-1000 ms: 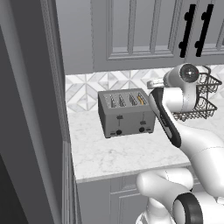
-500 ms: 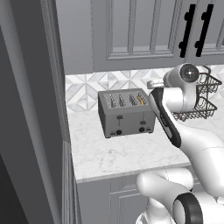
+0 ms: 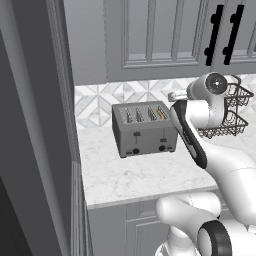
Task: Start the toaster. Once the lever pops up, take the bread to the plate on the dining counter.
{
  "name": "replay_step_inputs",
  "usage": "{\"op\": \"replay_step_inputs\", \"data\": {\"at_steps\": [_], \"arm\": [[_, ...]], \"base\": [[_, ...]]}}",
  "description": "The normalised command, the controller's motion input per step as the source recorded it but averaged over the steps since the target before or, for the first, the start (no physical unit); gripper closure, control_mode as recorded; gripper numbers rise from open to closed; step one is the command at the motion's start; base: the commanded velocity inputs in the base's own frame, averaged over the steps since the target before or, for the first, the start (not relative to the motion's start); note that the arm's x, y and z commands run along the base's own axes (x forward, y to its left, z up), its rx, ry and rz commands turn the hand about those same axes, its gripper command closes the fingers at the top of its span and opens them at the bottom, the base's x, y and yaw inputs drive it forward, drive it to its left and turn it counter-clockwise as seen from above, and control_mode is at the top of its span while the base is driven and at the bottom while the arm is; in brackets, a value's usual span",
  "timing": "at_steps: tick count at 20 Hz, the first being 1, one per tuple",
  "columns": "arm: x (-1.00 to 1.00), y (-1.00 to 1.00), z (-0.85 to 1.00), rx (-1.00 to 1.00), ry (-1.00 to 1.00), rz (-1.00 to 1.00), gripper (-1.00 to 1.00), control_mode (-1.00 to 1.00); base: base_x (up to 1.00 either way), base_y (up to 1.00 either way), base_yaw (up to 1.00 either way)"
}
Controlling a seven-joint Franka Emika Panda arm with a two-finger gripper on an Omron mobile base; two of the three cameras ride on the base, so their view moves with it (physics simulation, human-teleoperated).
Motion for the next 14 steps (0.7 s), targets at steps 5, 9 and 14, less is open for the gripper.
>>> {"op": "replay_step_inputs", "data": {"at_steps": [5,9,14], "arm": [[0.0,0.0,0.0,0.0,0.0,0.0,-1.0,-1.0],[0.0,0.0,0.0,0.0,0.0,0.0,-1.0,-1.0],[0.0,0.0,0.0,0.0,0.0,0.0,-1.0,-1.0]], "base": [[0.0,0.0,0.0],[0.0,0.0,0.0],[0.0,0.0,0.0]]}}
